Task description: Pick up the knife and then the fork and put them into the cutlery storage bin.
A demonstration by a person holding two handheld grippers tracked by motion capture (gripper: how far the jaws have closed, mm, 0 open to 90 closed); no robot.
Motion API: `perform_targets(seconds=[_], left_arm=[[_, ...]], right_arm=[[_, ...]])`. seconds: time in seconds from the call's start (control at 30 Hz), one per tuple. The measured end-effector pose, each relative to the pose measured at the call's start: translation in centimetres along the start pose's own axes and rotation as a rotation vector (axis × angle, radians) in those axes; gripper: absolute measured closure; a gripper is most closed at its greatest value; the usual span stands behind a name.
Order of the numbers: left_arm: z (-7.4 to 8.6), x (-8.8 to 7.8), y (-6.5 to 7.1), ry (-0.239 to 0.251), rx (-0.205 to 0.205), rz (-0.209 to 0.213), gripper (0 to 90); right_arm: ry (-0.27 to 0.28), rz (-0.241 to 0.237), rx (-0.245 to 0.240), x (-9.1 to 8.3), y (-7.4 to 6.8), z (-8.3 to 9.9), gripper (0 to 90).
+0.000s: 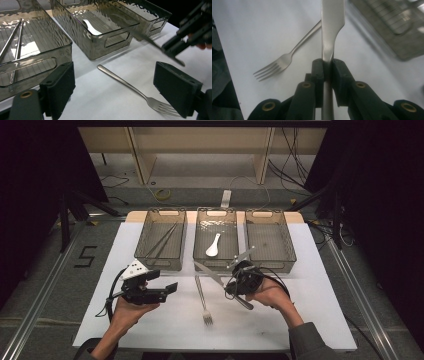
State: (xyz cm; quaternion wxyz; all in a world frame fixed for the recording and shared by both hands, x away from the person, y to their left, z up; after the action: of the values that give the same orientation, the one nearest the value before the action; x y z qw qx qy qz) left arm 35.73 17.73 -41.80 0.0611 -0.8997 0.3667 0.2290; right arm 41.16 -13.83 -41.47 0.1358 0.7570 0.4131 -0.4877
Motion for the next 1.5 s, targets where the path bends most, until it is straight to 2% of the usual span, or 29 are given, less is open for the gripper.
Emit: perform_targets(seconds=[0.1,0.33,0.63,0.77,1.03,1.5], left_arm=[[0.0,0.0,0.0,0.002,-0.001,0.002,17.0],[0.0,0.0,0.0,0.003,0.0,0.005,16.9],[-0.1,-0.1,0.0,0.015,-0.002,0.008,16.7],[-0.1,-0.2,0.0,0.024,0.0,0.014,16.5],[-0.2,-0.3,0.0,0.049,-0.006,0.022,16.0],[-0.3,-0.3,0.1,0.053,-0.005,0.028,15.9]], right_arm=[[0.041,0.006,0.029,-1.6,1.2,-0.7,80.9],[0.119,0.063,0.101,-5.2,4.4,-2.2,80.9],[0.186,0.122,0.176,-7.4,8.1,-3.7,80.9],[0.193,0.149,0.213,-7.9,9.6,-4.3,80.9],[0.212,0.168,0.266,-8.4,12.1,-5.6,80.9],[0.198,0.217,0.409,-6.9,16.2,-5.6,80.8]])
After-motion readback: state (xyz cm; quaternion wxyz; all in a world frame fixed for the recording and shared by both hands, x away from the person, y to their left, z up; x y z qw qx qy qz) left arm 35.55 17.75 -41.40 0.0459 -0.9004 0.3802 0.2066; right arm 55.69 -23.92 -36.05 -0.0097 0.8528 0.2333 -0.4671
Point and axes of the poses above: each handheld gripper's, and its own axes: x roughly forward along the jaws, z roughly out of its underside, y roughly to its right, the point moved 1 cm from there along x, roughly forward along the jaws, and after that the axes turned 9 degrees about x, right-handed, at the moved point
